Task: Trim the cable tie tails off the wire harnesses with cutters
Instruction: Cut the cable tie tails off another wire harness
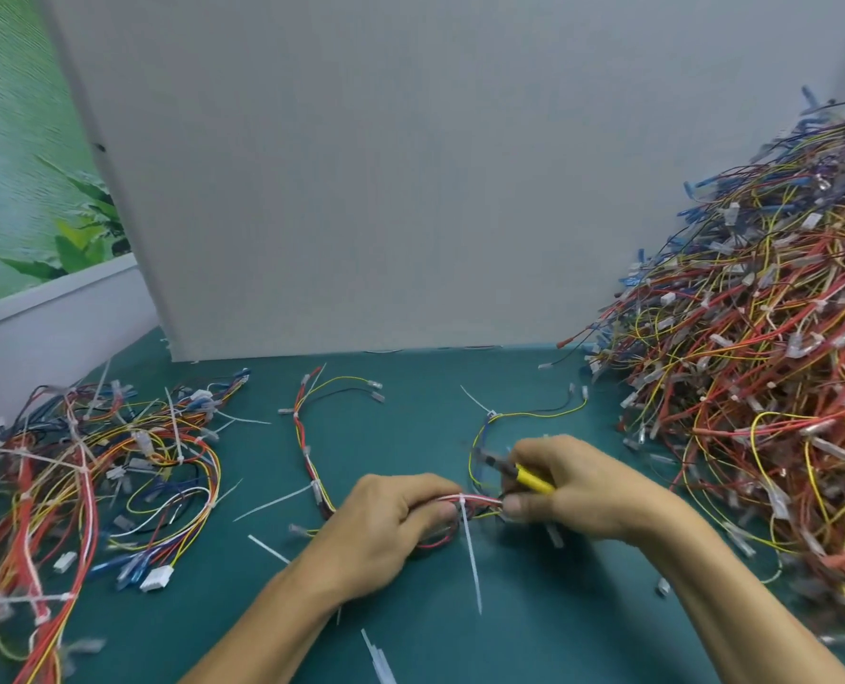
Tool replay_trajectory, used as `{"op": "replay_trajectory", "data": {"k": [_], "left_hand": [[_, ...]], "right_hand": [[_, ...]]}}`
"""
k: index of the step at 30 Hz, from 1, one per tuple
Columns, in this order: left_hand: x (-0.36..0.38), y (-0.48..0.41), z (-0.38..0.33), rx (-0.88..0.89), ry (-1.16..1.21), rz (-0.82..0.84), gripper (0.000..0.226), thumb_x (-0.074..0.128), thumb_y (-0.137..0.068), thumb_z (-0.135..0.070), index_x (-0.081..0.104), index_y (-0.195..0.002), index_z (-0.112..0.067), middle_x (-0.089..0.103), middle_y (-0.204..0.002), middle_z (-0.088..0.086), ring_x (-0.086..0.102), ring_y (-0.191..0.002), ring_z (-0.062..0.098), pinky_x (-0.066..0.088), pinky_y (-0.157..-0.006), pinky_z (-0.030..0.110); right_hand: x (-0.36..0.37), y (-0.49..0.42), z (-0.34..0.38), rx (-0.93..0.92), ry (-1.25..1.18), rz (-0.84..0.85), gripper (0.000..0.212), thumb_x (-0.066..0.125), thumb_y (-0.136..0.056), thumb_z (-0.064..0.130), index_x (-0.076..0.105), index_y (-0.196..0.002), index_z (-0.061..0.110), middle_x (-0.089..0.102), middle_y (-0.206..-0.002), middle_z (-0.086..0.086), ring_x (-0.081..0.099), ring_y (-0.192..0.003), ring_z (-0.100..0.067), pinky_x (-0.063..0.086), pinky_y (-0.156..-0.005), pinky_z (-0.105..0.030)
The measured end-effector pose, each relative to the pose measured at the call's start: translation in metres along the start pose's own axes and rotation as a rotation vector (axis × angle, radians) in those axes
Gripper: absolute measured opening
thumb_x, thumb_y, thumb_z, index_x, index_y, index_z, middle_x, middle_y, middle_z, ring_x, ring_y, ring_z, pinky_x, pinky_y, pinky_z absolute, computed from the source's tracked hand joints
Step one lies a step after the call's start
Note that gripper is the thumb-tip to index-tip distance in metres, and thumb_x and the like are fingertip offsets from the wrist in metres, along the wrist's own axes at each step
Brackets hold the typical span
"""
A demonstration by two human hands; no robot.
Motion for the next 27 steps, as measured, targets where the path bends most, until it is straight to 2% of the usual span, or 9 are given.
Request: {"op": "replay_trajectory", "data": {"k": [2, 4, 6, 10, 13, 17, 21, 24, 27], "left_hand": [[0.0, -0.001, 0.003, -0.025, 0.046, 0.002, 0.018, 0.052, -0.098, -0.023, 0.068, -0.103, -0.031, 0.071, -0.088, -0.017, 0.057, -0.07, 0.002, 0.043, -0.068, 0.016], [0.003, -0.001, 0.006, -0.06, 0.078, 0.025, 0.02, 0.048, -0.1, -0.02, 0.065, -0.099, -0.031, 0.071, -0.086, -0.021, 0.048, -0.056, 0.004, 0.04, -0.058, 0.017], [0.003, -0.003, 0.009, -0.099, 0.122, 0.017, 0.022, 0.045, -0.1, -0.017, 0.062, -0.092, -0.029, 0.071, -0.084, -0.02, 0.044, -0.05, 0.006, 0.038, -0.053, 0.017], [0.0, -0.004, 0.013, -0.178, 0.261, -0.004, 0.021, 0.041, -0.102, -0.015, 0.055, -0.088, -0.023, 0.075, -0.09, -0.008, 0.034, -0.042, 0.009, 0.03, -0.045, 0.018], [-0.002, -0.004, 0.016, -0.222, 0.4, -0.008, 0.016, 0.039, -0.102, -0.013, 0.053, -0.094, -0.013, 0.075, -0.09, 0.0, 0.026, -0.042, 0.011, 0.023, -0.043, 0.021], [-0.001, -0.004, 0.015, -0.241, 0.556, 0.025, 0.015, 0.038, -0.103, -0.012, 0.051, -0.099, -0.005, 0.075, -0.087, 0.011, 0.022, -0.041, 0.011, 0.016, -0.048, 0.029], [0.001, -0.004, 0.013, -0.236, 0.654, 0.071, 0.015, 0.036, -0.103, -0.011, 0.05, -0.099, -0.008, 0.072, -0.087, 0.02, 0.022, -0.038, 0.01, 0.02, -0.041, 0.019], [0.002, -0.004, 0.012, -0.223, 0.658, 0.105, 0.017, 0.036, -0.103, -0.01, 0.052, -0.098, -0.009, 0.072, -0.083, 0.017, 0.02, -0.039, 0.011, 0.02, -0.04, 0.018], [0.001, -0.004, 0.014, -0.231, 0.629, 0.118, 0.018, 0.037, -0.103, -0.01, 0.054, -0.098, -0.009, 0.073, -0.079, 0.013, 0.02, -0.04, 0.012, 0.017, -0.042, 0.022]], "right_hand": [[-0.018, 0.002, -0.004, 0.01, -0.126, -0.182, 0.013, 0.072, -0.084, 0.025, 0.06, -0.08, 0.022, 0.061, -0.072, 0.003, 0.054, -0.068, -0.012, 0.047, -0.071, -0.035], [-0.038, 0.007, -0.013, 0.09, -0.162, -0.396, 0.011, 0.07, -0.086, 0.022, 0.06, -0.081, 0.021, 0.062, -0.072, 0.003, 0.056, -0.067, -0.016, 0.048, -0.07, -0.035], [-0.053, 0.013, -0.024, 0.202, -0.173, -0.5, 0.011, 0.068, -0.085, 0.02, 0.06, -0.078, 0.018, 0.063, -0.07, -0.002, 0.058, -0.063, -0.021, 0.05, -0.063, -0.036], [-0.042, 0.022, -0.041, 0.437, -0.441, -0.276, 0.021, 0.061, -0.094, 0.014, 0.052, -0.077, 0.005, 0.061, -0.06, -0.013, 0.05, -0.042, -0.02, 0.043, -0.044, -0.027], [-0.019, 0.019, -0.036, 0.517, -0.639, -0.089, 0.019, 0.058, -0.097, 0.018, 0.051, -0.093, 0.001, 0.072, -0.078, -0.021, 0.054, -0.044, -0.02, 0.045, -0.043, -0.026], [0.004, 0.005, -0.022, 0.475, -0.958, -0.093, 0.016, 0.066, -0.09, 0.01, 0.051, -0.082, 0.009, 0.073, -0.084, -0.017, 0.055, -0.045, -0.014, 0.04, -0.047, -0.023], [0.026, -0.004, -0.01, 0.475, -1.222, -0.145, 0.027, 0.066, -0.085, -0.003, 0.048, -0.079, 0.016, 0.07, -0.069, -0.008, 0.06, -0.052, -0.018, 0.042, -0.05, -0.026], [0.024, -0.004, -0.008, 0.456, -1.228, -0.257, 0.028, 0.069, -0.082, -0.005, 0.05, -0.077, 0.015, 0.066, -0.066, -0.007, 0.066, -0.055, -0.021, 0.047, -0.054, -0.027], [0.01, 0.0, -0.004, 0.367, -1.026, -0.335, 0.025, 0.07, -0.083, -0.003, 0.051, -0.074, 0.011, 0.067, -0.071, -0.008, 0.069, -0.055, -0.013, 0.047, -0.049, -0.016]]}}
Point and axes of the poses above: each hand's wrist, its own y-axis away from the middle knuckle, its own x-axis out of the palm, z = x × y, the point moved 5 cm from there along -y, towards the middle knuckle
